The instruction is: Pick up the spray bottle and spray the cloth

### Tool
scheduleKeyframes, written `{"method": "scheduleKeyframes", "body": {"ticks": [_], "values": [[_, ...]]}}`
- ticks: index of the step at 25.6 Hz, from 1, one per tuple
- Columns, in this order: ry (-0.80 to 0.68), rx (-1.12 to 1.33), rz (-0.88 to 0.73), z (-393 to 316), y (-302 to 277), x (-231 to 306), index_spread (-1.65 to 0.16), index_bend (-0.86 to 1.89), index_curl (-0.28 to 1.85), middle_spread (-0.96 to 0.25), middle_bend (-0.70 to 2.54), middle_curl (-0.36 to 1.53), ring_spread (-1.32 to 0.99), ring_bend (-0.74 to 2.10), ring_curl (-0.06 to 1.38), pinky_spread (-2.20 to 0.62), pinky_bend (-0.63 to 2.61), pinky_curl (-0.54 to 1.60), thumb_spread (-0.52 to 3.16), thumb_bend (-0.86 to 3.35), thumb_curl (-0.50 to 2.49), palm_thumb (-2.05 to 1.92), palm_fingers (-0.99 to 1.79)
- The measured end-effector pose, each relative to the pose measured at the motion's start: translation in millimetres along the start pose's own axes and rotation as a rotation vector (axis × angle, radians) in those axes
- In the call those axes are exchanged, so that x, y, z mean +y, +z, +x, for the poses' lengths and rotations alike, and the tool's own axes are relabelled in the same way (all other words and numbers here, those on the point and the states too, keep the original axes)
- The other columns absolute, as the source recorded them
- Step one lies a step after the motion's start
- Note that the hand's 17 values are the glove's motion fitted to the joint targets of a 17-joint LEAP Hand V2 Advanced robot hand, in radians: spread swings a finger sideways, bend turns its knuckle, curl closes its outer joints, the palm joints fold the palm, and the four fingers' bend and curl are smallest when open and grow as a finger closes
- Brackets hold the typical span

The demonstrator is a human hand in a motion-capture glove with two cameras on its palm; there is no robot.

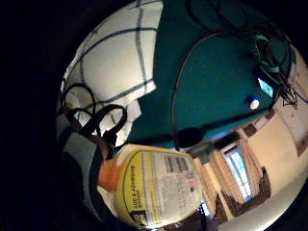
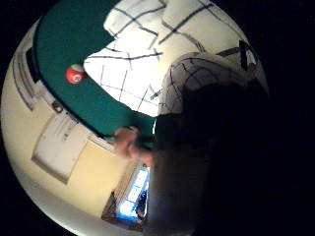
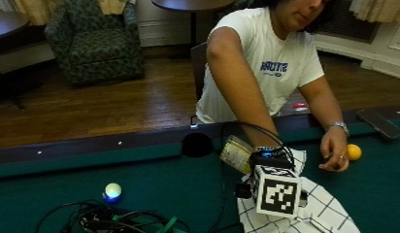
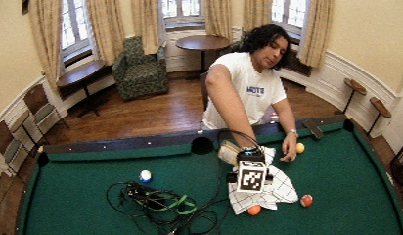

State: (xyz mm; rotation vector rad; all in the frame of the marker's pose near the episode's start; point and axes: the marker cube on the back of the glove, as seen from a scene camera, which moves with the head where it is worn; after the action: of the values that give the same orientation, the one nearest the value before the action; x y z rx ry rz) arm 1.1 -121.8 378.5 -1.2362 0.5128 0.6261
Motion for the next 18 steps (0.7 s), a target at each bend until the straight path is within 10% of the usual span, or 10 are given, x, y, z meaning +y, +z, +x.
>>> {"method": "scheduleKeyframes", "body": {"ticks": [18], "values": [[0.022, 0.045, -0.079, 1.0, 19.0, -18.0, -0.28, 0.24, 0.63, -0.20, 0.62, 0.58, -0.20, 0.77, 0.49, -0.27, 0.53, 0.42, 0.46, -0.02, 0.84, 0.90, 1.34]]}}
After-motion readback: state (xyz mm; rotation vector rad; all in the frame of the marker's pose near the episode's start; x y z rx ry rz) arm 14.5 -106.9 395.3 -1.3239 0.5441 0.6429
